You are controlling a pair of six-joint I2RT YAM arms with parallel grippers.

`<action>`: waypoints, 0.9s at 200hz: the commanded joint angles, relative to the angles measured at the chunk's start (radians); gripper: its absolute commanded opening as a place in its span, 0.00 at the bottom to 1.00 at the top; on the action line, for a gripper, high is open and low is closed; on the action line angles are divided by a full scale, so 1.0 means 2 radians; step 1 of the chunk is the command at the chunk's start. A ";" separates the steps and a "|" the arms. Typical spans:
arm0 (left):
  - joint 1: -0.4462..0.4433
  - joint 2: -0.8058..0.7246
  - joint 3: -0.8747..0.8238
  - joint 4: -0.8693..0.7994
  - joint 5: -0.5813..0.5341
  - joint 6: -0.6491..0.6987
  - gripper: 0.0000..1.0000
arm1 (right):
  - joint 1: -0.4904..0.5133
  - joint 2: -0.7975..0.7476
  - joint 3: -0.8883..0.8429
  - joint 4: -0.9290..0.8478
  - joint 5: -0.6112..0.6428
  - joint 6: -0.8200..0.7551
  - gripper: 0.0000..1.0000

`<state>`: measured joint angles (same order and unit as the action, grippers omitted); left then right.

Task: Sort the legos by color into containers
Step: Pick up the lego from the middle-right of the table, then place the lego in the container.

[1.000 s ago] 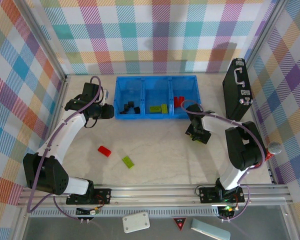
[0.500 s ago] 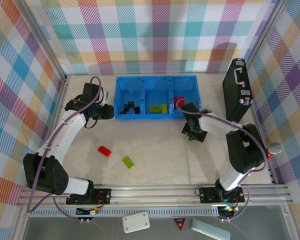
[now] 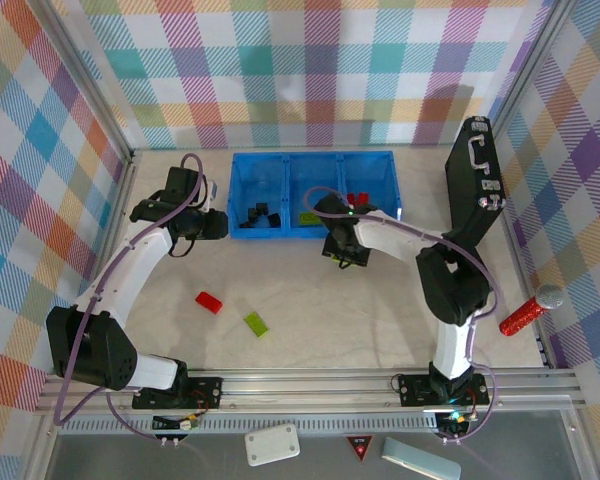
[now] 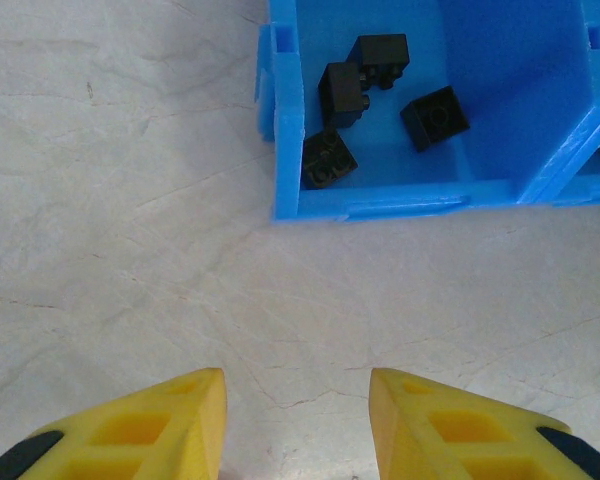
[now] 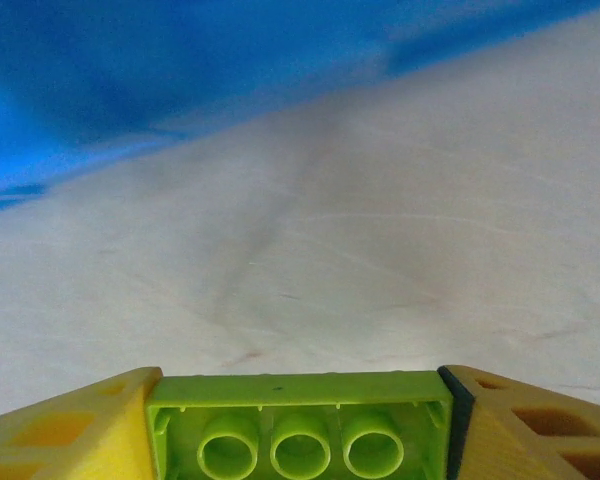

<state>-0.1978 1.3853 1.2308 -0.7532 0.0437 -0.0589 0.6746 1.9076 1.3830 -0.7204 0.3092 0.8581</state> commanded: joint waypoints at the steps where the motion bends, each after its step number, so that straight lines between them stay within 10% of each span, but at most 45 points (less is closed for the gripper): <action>1: 0.008 -0.012 -0.008 0.008 -0.001 0.000 0.42 | 0.018 0.025 0.051 -0.030 -0.001 -0.017 0.67; 180: 0.008 0.001 -0.013 0.011 0.000 -0.003 0.41 | -0.004 0.156 0.302 -0.071 -0.015 -0.152 0.65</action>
<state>-0.1978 1.3853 1.2205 -0.7483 0.0410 -0.0589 0.6872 2.1792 1.9129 -0.8330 0.2874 0.6109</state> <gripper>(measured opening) 0.415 0.655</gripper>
